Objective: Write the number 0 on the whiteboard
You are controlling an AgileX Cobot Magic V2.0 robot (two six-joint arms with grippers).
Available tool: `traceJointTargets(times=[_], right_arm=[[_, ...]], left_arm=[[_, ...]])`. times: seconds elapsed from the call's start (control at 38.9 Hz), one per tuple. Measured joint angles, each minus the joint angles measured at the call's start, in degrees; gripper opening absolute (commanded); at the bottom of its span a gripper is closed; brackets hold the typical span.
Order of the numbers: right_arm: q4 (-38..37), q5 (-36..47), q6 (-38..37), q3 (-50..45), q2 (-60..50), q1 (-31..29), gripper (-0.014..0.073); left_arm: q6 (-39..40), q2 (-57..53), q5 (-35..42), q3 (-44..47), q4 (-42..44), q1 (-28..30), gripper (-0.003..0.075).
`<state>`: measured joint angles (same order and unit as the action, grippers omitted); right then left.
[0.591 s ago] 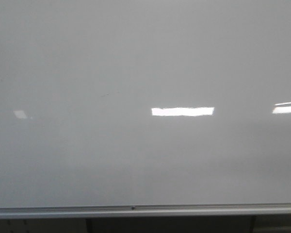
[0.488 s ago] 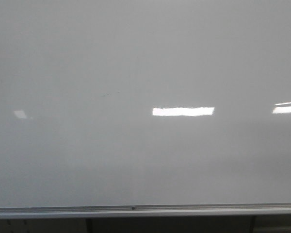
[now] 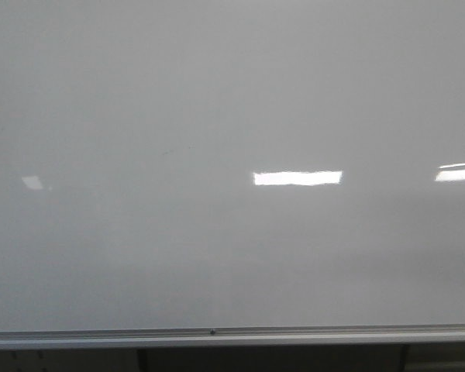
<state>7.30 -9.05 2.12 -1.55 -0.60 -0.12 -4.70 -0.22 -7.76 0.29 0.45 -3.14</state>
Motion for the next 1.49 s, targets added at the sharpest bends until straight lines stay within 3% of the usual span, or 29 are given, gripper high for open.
traceJointTargets(times=[0.93, 1.21, 1.31, 1.49], right_arm=[[0.0, 0.6, 0.0, 0.0, 0.0, 0.1, -0.0068], [0.0, -0.2, 0.0, 3.5, 0.0, 0.1, -0.0068], [0.0, -3.5, 0.0, 10.1, 0.0, 0.1, -0.0068], [0.0, -9.4, 0.0, 22.3, 5.8, 0.1, -0.0068]], left_arm=[[0.0, 0.0, 0.6, 0.0, 0.0, 0.0, -0.0020], [0.0, 0.0, 13.1, -0.8, -1.6, 0.0, -0.0019], [0.0, 0.0, 10.9, -5.5, -2.3, 0.0, -0.0019], [0.0, 4.8, -0.5, -18.3, -2.1, 0.0, -0.0019]])
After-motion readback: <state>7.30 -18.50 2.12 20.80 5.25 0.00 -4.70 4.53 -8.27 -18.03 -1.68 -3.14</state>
